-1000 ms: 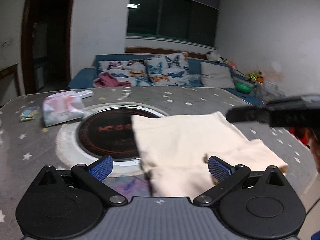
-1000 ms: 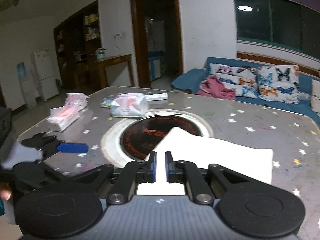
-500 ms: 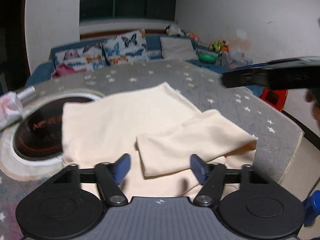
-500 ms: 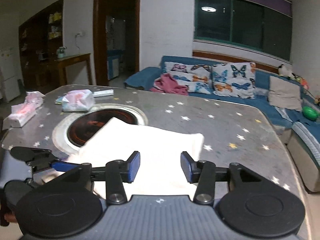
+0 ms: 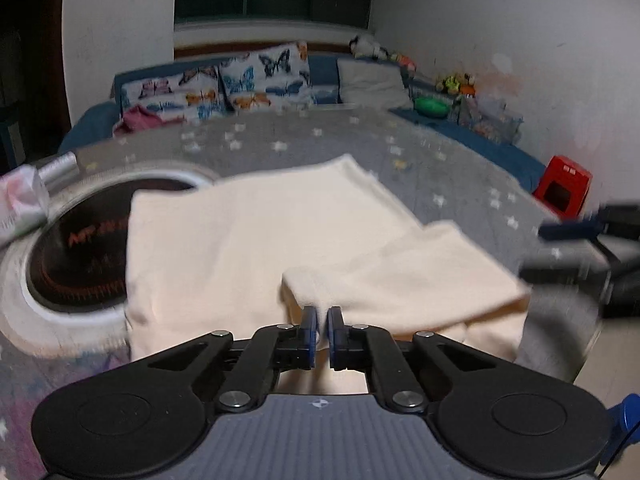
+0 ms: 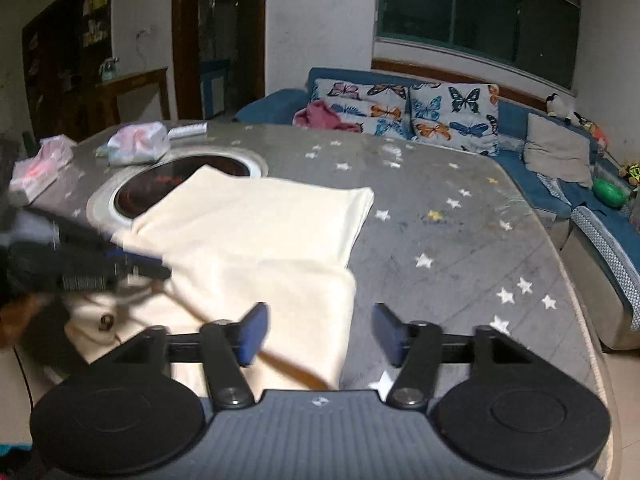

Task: Fold clothes
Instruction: 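Grasp the emblem side edge with the left gripper and fold it inward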

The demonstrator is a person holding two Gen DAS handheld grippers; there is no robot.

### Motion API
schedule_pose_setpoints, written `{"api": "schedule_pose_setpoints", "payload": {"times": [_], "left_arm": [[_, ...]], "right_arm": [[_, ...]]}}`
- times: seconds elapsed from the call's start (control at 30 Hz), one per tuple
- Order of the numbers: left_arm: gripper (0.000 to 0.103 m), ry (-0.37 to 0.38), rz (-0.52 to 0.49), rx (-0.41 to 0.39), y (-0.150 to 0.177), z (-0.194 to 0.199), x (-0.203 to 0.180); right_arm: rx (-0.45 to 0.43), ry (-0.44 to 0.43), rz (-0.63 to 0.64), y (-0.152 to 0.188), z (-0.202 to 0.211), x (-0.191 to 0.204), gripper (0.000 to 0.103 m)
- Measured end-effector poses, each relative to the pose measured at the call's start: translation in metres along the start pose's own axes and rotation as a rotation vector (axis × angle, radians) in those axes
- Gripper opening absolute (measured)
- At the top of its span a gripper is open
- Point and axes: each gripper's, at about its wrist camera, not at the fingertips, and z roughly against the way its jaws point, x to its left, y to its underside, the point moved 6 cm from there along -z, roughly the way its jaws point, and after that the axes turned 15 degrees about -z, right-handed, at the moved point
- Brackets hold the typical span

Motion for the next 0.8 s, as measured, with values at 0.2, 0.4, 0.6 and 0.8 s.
{"api": "schedule_pose_setpoints", "payload": {"times": [0.2,0.4,0.6,0.8], "left_arm": [[0.006,0.007,-0.046,-0.114,-0.047,0.025,-0.002],[0.006,0.006,-0.103,-0.204,-0.083,0.045,-0.007],[0.006,-0.012,-0.094,-0.232,-0.080,0.060,0.003],[0.006,-0.046,-0.069,-0.180,-0.044,0.061,0.018]], "right_arm": [[0.031,-0.004,0.014,0.013,-0.010,0.006,0.077],[0.050,0.022,0.023,0.022,-0.022,0.008,0.080],[0.058,0.063,0.038,0.027,-0.026,0.003,0.080],[0.066,0.101,0.053,0.032,-0.028,-0.002,0.080]]}}
